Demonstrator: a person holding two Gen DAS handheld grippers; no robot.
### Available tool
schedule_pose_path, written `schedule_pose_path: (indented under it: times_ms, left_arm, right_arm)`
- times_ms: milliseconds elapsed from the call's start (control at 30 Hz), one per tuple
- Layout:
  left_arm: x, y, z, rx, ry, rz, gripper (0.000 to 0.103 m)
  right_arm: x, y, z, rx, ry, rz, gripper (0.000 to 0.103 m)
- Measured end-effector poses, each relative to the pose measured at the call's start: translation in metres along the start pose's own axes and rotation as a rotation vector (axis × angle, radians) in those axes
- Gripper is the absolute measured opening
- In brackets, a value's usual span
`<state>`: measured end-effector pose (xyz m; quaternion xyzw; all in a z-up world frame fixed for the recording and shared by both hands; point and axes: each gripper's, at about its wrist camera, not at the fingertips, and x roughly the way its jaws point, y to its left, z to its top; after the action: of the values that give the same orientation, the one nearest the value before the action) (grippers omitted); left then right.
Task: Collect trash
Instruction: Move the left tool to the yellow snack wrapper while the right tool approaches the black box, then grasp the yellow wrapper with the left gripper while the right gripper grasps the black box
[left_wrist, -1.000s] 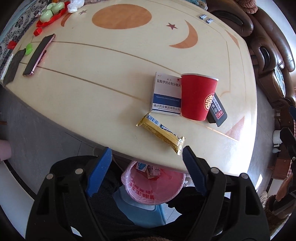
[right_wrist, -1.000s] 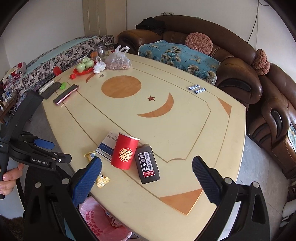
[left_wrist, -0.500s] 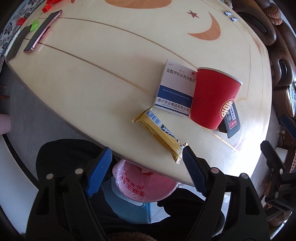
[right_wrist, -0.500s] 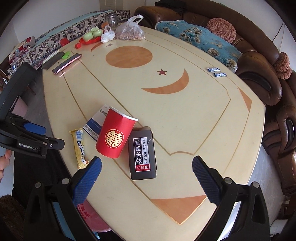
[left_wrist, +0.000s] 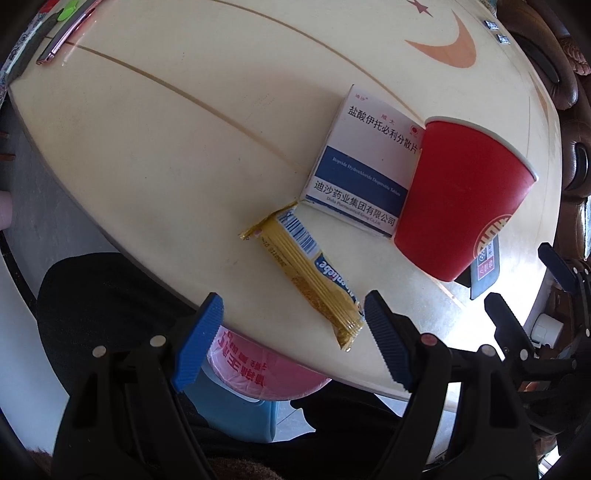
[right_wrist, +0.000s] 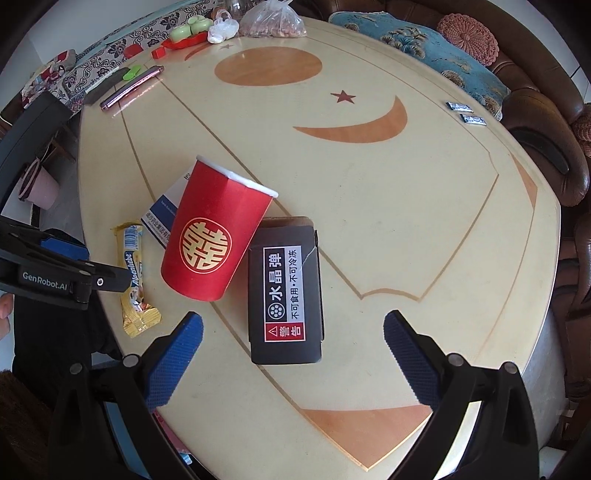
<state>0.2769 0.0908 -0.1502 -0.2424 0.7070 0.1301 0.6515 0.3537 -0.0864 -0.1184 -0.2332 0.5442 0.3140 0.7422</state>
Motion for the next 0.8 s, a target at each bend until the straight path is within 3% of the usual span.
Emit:
schedule_pose_path:
  times_ms: [333,467,600,700,767,800]
  left_arm:
    - [0.023,0.004,0.012,-0.07,0.042,-0.018,0.077]
    - [0.021,0.004,0.013,-0.092,0.025,-0.013,0.077]
    - [0.02,0.005,0.015,-0.099,0.023,-0.002,0.072]
    - [0.02,0.006,0.015,-0.092,0.028,0.001,0.069]
    - [0.018,0.005,0.017,-0.078,0.016,0.014,0.063]
    - [0.017,0.005,0.018,-0.074,0.012,0.021,0.06]
  right_arm:
    - [0.032,0.003,0.004,-0.039,0.034,-0.041,0.096]
    - [0.04,0.003,0.006,-0.051,0.032,-0.064,0.095]
    - [0.05,0.003,0.008,-0.058,0.05,-0.078,0.075]
    - [0.049,0.001,0.008,-0.048,0.035,-0.069,0.071]
    - [0.048,0.001,0.008,-0.041,0.03,-0.043,0.063]
    - [0.047,0.002,0.007,-0.039,0.03,-0.025,0.053]
